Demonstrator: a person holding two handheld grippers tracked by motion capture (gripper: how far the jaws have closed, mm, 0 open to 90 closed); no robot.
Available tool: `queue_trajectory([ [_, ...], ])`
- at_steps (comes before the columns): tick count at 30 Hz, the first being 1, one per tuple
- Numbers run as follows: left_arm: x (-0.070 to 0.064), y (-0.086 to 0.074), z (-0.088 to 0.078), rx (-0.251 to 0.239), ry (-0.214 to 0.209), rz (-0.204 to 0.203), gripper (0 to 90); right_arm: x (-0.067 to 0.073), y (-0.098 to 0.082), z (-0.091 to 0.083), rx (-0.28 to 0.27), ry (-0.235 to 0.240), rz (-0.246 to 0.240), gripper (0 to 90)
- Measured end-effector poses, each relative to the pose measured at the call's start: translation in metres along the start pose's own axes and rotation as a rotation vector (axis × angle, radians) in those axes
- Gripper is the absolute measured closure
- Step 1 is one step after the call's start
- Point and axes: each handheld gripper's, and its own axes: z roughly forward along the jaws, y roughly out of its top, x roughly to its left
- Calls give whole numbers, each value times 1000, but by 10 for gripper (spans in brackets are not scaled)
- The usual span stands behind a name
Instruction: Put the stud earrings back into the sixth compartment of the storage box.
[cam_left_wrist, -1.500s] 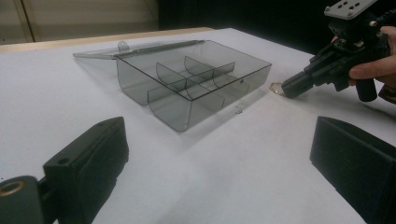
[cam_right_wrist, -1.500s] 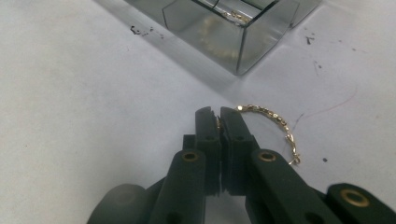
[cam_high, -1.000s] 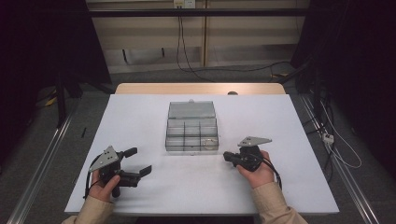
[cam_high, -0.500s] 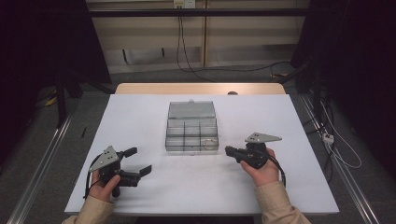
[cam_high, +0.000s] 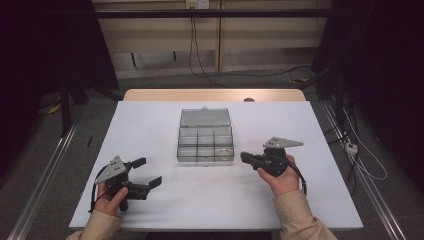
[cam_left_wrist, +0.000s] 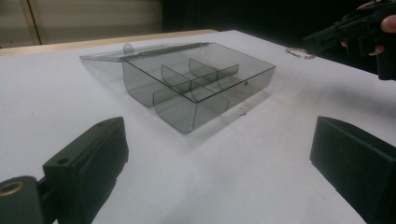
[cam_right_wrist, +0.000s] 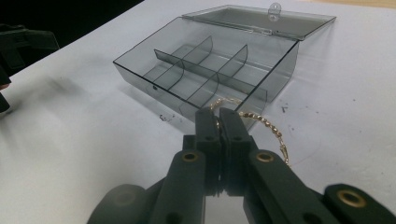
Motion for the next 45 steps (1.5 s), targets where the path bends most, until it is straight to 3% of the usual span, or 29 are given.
queue_trajectory([
  [23,1,0,-1,-5,-1,-3,41,15,32,29,-2,13,-29,885],
  [27,1,0,-1,-4,-5,-6,41,14,35,35,-7,23,-10,885],
  [45,1,0,0,-9,-3,-15,41,16,37,58,3,12,-21,885],
])
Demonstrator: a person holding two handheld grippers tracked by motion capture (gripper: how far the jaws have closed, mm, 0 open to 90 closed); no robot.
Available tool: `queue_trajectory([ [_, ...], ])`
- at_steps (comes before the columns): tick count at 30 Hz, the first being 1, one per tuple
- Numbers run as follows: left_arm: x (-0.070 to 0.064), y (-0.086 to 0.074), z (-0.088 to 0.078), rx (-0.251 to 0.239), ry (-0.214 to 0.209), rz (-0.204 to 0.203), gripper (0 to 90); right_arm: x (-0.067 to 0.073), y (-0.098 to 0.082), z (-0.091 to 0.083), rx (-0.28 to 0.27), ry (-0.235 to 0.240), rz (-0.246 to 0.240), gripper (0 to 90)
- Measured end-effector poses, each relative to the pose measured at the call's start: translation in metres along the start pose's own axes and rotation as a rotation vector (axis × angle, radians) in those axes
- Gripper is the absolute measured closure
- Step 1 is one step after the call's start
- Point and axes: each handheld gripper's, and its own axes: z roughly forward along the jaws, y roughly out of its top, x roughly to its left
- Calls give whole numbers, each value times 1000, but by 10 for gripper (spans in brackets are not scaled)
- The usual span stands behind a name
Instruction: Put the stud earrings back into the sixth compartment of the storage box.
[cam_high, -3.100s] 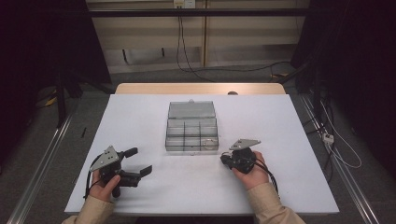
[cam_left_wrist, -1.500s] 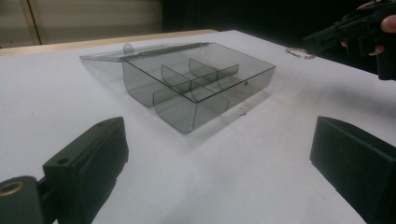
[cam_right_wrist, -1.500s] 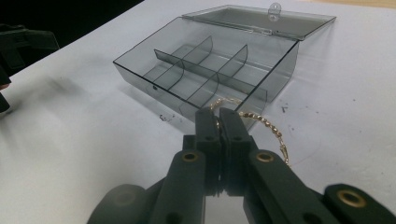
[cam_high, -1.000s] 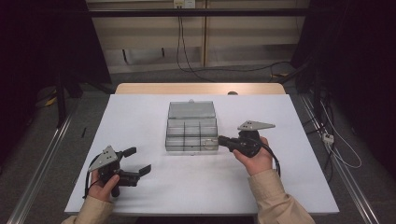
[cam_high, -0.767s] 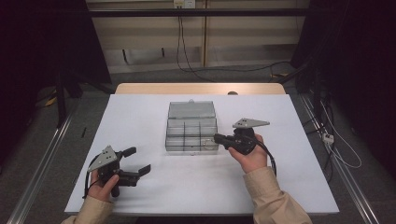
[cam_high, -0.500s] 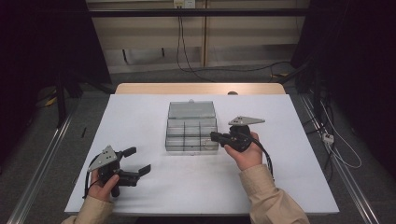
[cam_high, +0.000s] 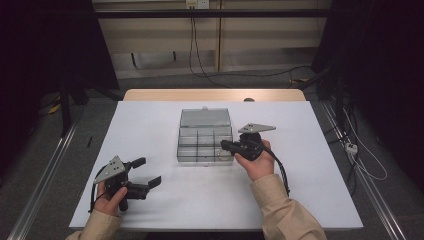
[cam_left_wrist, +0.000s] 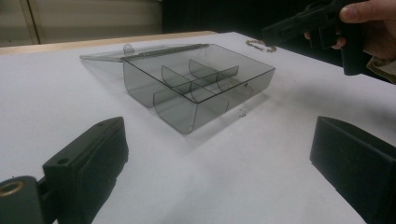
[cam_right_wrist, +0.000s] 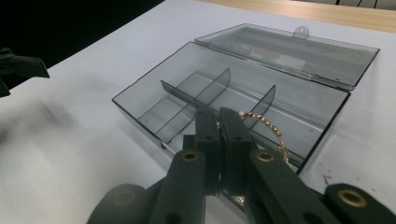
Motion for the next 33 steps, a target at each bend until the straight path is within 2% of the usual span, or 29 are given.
queue_trajectory([
  [17,0,0,0,4,0,4,41,0,-4,14,15,7,3,884],
  [33,2,-1,0,9,-2,0,41,-2,-6,20,28,6,1,884],
])
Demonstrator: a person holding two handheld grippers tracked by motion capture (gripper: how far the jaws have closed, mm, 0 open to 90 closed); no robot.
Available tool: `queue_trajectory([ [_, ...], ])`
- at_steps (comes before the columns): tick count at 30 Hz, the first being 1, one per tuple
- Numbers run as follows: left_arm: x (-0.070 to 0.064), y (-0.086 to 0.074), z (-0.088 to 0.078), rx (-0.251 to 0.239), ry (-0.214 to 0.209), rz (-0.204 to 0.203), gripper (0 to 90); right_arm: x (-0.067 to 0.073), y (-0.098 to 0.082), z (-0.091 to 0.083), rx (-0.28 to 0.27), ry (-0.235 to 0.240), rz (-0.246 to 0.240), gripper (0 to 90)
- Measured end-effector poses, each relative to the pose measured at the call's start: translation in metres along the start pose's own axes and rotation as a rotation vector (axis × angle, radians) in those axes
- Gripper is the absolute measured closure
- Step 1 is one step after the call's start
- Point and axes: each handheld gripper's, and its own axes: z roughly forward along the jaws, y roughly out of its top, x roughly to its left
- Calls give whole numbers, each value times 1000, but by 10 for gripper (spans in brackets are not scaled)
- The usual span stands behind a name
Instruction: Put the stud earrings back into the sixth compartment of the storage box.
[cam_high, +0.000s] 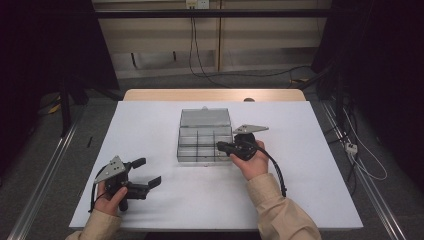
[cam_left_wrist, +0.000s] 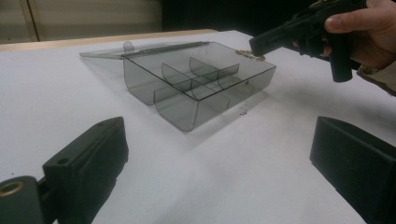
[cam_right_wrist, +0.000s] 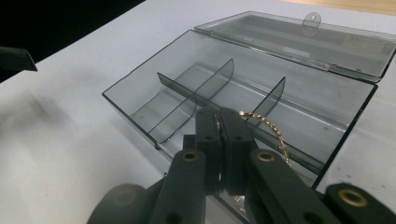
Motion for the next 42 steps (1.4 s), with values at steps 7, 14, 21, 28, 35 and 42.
queue_trajectory([
  [7,0,-1,-1,-1,2,-4,41,-3,-3,3,14,-6,8,881],
  [14,0,0,-2,-7,1,-6,41,-7,-9,0,19,-36,35,635],
  [21,-1,0,-4,-4,11,-1,41,-5,-13,-19,-45,-2,40,487],
  [28,-1,0,-4,-2,15,-1,41,-3,-21,-35,-44,44,20,318],
  [35,-1,0,-4,0,18,0,41,-3,-31,-49,-53,45,-8,267],
  [42,-1,0,-4,3,20,4,41,-7,-43,-60,-44,41,-27,250],
])
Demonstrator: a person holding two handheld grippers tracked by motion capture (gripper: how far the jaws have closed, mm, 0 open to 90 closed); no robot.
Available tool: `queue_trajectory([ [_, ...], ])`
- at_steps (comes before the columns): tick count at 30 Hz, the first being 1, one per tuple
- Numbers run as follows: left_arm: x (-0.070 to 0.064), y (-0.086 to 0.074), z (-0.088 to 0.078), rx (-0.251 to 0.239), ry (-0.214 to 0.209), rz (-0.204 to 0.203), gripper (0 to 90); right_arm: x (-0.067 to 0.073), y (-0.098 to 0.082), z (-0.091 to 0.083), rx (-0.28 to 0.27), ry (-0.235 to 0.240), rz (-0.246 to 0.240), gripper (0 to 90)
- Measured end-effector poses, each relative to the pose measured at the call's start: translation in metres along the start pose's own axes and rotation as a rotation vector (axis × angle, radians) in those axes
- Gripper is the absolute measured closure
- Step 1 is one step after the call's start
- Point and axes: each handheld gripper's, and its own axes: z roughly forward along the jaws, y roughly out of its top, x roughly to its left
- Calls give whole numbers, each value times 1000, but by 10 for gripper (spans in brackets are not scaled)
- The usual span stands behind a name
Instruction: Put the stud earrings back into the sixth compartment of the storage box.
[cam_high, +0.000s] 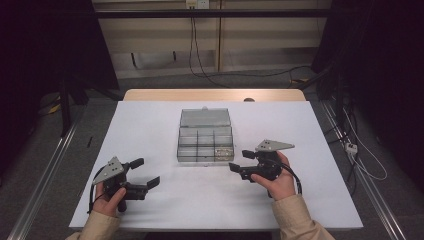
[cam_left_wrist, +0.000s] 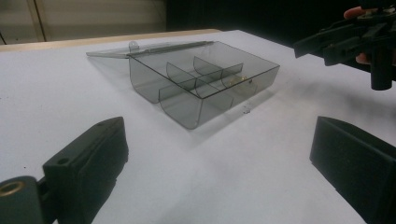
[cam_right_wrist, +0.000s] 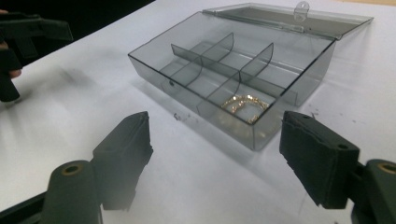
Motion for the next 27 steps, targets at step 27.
queue_trajectory([
  [27,-1,0,1,5,-2,5,41,-7,-31,-30,15,-33,-42,223],
])
